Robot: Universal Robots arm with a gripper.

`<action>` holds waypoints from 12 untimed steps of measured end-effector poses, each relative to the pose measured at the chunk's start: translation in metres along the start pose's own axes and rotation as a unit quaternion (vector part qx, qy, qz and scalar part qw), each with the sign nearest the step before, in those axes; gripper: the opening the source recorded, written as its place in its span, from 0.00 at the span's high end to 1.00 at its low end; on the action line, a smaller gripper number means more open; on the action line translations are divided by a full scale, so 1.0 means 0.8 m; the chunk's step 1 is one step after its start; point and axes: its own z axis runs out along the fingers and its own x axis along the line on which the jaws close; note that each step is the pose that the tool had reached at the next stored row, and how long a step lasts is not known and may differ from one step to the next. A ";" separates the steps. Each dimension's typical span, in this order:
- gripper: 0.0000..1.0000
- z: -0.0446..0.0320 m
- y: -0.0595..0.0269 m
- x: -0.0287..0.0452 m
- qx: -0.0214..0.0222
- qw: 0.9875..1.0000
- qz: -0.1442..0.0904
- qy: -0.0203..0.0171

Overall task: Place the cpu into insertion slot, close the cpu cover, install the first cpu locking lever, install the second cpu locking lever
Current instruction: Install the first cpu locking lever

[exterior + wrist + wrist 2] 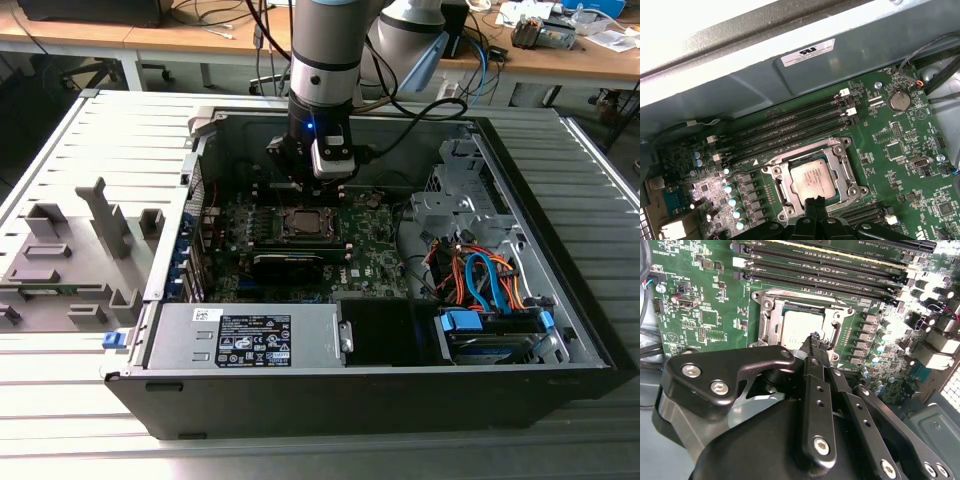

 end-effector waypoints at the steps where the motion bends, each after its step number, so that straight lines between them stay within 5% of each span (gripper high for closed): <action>1: 0.89 0.0000 0.000 0.0000 0.000 1.000 -0.001 0.000; 12: 0.89 0.0000 0.000 0.0000 0.000 1.000 -0.006 0.000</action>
